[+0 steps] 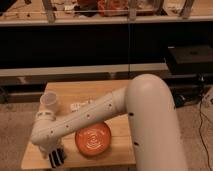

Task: Place the eraser on the white sponge

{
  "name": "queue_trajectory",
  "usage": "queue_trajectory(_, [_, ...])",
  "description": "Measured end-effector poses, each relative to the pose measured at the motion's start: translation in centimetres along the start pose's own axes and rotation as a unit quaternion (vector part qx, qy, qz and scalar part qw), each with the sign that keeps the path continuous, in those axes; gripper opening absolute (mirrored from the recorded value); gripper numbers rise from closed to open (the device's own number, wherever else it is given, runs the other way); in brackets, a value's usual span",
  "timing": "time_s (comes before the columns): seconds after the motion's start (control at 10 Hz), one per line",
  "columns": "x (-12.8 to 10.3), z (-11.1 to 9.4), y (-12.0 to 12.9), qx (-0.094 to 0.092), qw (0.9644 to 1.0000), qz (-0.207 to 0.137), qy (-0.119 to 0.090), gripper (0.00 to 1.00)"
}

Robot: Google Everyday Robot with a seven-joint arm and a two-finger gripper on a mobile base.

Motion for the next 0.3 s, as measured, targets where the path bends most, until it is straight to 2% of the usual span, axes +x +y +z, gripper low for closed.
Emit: queue_trajectory(0.3, [0.23, -0.11, 0.04, -0.008, 0.9999, -0.005, 0.005, 0.78])
